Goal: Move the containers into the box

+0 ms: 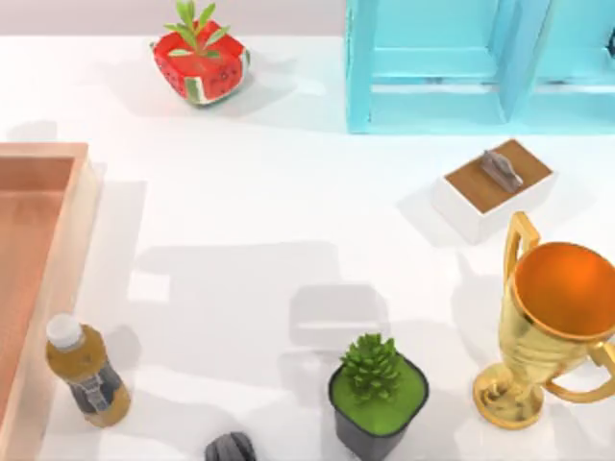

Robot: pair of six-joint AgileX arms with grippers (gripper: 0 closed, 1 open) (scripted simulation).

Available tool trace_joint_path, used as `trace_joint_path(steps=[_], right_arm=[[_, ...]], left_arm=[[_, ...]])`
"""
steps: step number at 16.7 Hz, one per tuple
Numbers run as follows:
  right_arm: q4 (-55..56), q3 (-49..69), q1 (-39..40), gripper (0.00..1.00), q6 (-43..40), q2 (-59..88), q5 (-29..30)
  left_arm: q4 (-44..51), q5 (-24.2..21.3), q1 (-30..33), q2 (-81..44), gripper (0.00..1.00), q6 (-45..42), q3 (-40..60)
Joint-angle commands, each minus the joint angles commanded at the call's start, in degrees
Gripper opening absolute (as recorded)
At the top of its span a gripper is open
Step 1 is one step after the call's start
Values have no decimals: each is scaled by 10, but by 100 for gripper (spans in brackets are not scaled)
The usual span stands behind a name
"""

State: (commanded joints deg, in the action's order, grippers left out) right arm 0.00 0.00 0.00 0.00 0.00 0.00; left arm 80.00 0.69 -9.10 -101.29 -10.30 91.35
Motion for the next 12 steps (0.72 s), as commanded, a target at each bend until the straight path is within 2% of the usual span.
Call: trace_joint_path(steps=[7,12], right_arm=[[0,0,0,100,0,0,0],[0,0,0,100,0,0,0]], left_arm=[[-1,1,-4,1,0,-8,-4],[-73,1,-14,-1,0,-17,-70]])
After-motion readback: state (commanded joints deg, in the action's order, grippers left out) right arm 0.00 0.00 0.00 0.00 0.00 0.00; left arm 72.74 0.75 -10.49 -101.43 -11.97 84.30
